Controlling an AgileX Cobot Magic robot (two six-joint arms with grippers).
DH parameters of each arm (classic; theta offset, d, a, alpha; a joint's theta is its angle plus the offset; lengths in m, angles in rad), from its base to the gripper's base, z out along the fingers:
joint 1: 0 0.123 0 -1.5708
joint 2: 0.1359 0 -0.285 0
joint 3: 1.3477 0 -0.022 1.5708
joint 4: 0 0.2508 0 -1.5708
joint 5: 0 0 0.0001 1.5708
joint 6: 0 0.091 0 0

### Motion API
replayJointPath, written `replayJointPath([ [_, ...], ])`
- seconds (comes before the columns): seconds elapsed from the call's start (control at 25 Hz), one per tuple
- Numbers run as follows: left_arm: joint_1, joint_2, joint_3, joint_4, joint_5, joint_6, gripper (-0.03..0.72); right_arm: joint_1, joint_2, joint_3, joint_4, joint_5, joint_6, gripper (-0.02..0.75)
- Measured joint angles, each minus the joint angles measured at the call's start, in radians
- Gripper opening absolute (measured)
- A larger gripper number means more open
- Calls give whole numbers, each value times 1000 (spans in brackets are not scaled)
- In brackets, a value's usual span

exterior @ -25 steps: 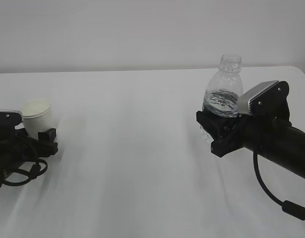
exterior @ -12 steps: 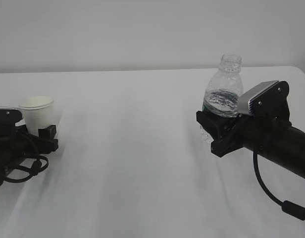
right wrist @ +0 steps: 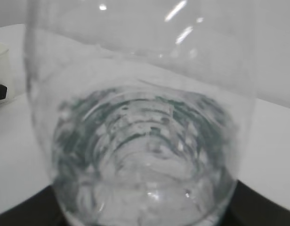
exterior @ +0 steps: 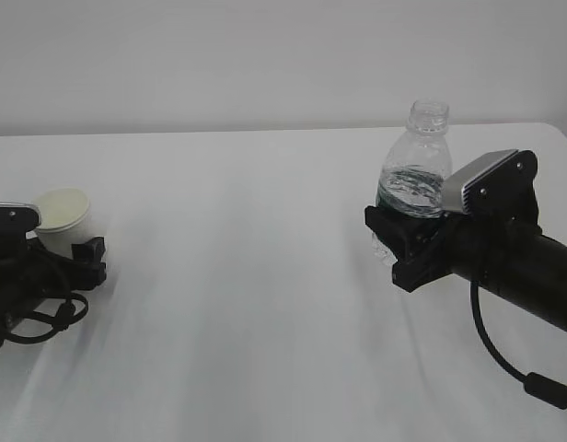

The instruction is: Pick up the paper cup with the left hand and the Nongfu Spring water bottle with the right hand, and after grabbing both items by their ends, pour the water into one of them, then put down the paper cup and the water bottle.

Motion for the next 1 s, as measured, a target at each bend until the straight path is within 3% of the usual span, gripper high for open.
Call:
replayJointPath([
  [1.0, 0, 65, -67, -36, 0, 0, 610, 0, 0, 0, 0, -2, 0, 412],
])
